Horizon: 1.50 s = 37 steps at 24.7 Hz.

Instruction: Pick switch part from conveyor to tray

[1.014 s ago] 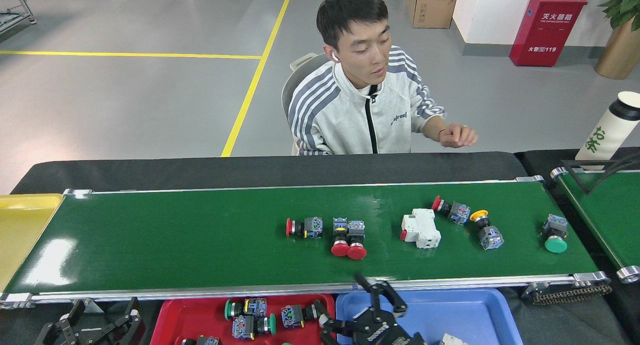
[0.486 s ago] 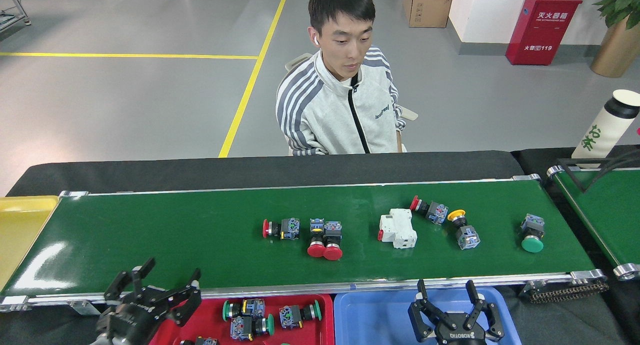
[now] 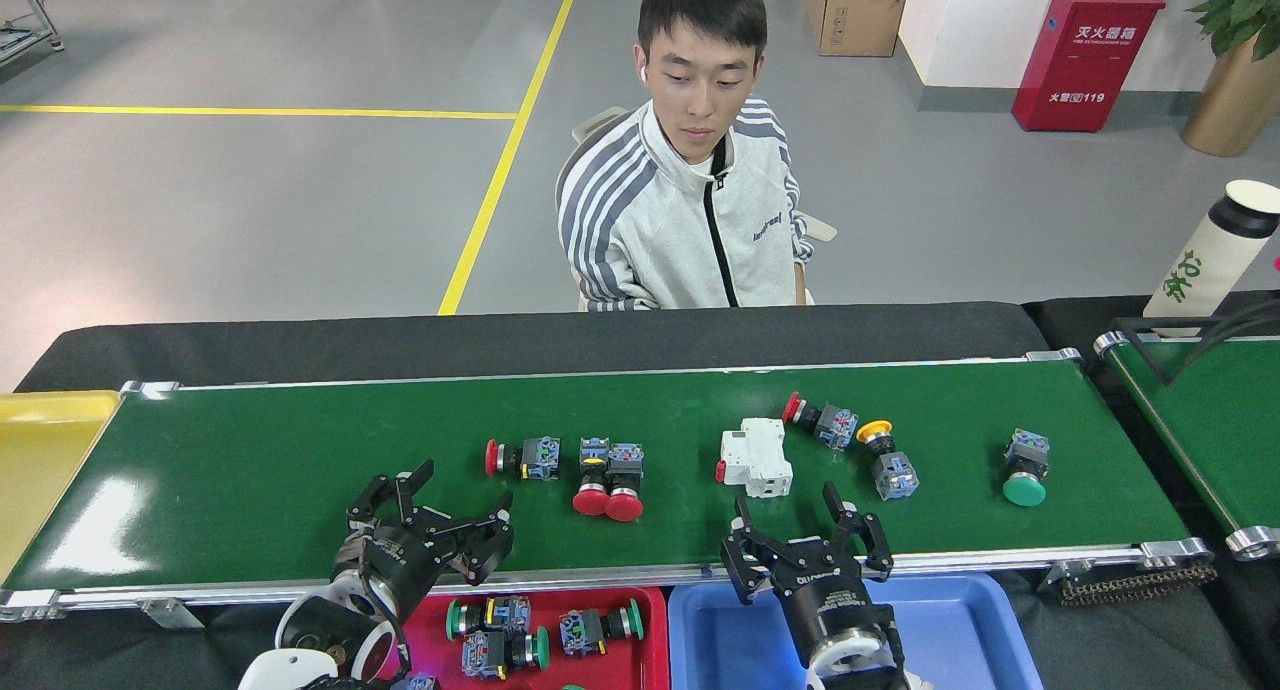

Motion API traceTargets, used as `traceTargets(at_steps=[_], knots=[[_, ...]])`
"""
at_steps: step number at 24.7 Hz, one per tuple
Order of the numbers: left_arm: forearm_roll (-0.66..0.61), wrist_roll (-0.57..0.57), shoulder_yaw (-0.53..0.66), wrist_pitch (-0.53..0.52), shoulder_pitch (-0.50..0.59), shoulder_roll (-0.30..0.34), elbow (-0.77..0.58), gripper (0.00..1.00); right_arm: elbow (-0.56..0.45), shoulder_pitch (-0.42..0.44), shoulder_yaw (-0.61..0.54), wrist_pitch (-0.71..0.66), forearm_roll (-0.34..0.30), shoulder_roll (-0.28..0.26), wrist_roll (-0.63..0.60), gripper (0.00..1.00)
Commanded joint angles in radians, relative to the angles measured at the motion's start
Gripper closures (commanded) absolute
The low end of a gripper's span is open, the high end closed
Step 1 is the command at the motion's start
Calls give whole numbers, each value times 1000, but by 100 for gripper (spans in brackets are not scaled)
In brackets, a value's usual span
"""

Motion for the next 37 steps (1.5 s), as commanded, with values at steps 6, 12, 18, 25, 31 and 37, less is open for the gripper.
traceTargets(at_steps=[6,12,18,25,31,37], knots=[[-7,24,-46,1,-90,-1,91,0,350,-232,3,-54,63,152,29,40],[-7,38,-52,3,-100,10,136,1,367,-248,0,-141,80,151,32,98],[-12,38,-58,-3,-97,36,137,55,58,-124,-35,-336,73,2,1,98],[2,42,-38,-10,-92,51,133,93,-203,194,-302,-1043,-136,-345,-45,94],[126,42,132,-129,-41,145,99,92,-202,320,-471,-1063,-144,-345,-40,0],[224,42,315,-361,204,189,-168,92,-206,323,-533,-1063,-144,-296,-22,0]])
